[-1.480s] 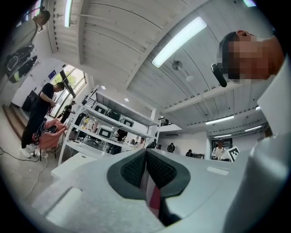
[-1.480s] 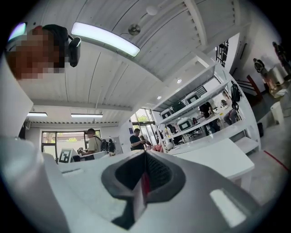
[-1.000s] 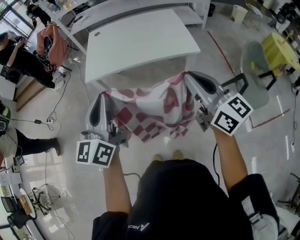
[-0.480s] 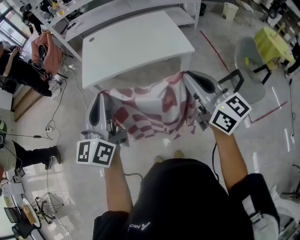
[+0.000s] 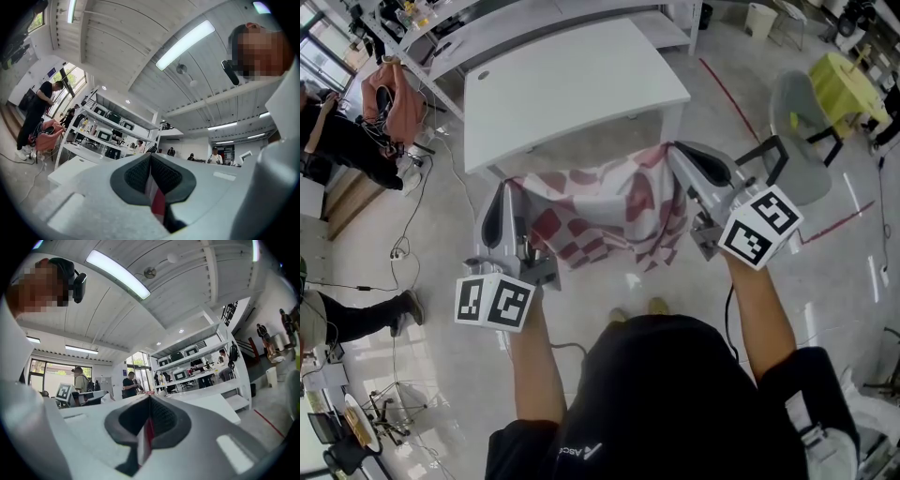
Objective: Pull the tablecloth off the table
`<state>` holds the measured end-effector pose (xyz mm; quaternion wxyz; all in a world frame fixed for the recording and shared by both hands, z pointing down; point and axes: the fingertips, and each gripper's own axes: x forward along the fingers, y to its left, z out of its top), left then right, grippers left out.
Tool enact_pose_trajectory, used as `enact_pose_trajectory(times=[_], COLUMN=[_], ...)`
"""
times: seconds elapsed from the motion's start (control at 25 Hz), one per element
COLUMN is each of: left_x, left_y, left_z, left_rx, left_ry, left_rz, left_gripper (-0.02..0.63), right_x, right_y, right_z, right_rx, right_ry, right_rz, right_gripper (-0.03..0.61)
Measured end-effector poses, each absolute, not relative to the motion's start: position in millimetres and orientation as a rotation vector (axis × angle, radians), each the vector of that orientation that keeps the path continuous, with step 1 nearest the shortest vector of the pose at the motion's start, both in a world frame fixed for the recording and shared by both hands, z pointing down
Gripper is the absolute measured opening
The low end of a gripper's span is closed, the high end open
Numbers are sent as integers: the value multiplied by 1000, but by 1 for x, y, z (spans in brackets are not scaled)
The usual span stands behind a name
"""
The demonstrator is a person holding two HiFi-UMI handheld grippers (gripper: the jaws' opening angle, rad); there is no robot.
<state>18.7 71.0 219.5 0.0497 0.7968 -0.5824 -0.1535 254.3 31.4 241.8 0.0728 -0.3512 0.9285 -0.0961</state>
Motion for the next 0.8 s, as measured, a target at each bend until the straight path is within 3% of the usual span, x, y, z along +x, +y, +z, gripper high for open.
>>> enact_pose_trajectory(times=[0.8], left_x=[19], left_y=[62], left_z=[214], left_rx=[2421], left_ry=[-1777], left_rz=[-444], left_gripper=[11], right_x=[249], right_y=[21], right_z=[242], right_rx=[-1029], right_ry=[2815], right_rz=[-316], right_gripper=[3])
